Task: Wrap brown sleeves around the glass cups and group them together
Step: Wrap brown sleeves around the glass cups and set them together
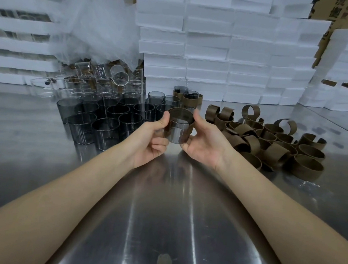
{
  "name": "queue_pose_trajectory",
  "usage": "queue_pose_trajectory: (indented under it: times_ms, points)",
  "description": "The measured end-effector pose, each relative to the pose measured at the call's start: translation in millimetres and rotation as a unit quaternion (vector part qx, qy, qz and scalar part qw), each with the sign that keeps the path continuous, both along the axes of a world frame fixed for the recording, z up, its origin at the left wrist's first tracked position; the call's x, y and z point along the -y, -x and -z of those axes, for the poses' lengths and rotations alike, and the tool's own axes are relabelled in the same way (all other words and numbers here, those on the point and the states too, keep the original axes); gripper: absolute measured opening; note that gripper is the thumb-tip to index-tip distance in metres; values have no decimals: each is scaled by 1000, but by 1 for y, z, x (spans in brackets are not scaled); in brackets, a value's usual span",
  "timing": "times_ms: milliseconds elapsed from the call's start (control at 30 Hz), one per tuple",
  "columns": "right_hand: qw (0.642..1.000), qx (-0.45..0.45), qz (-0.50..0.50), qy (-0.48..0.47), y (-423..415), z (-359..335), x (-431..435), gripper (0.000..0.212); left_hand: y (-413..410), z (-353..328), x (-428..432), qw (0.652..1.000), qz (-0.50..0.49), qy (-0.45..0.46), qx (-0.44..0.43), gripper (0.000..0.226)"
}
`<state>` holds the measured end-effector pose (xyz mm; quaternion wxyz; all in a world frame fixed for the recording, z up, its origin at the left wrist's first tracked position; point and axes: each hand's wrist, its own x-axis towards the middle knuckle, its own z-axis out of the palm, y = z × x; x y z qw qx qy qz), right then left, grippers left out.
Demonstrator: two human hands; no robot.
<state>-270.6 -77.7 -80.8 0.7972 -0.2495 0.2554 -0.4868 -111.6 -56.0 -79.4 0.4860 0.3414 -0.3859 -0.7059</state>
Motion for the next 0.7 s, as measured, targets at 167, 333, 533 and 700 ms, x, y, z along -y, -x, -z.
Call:
queue_pose_trajectory:
  times_ms: [167,333,533,700]
  points:
    - [999,38,2,6,0,-2,2,25,2,0,-1,999,10,30,5,36]
    - [998,58,-1,33,1,-2,2,24,2,1,2,999,-3,43,14,19]
    - [995,75,2,63,-1,-4,-1,25,0,3,5,998,1,60,34,29]
    - [994,80,11,69,-3,-5,-3,32,-1,5,8,998,2,56,17,28]
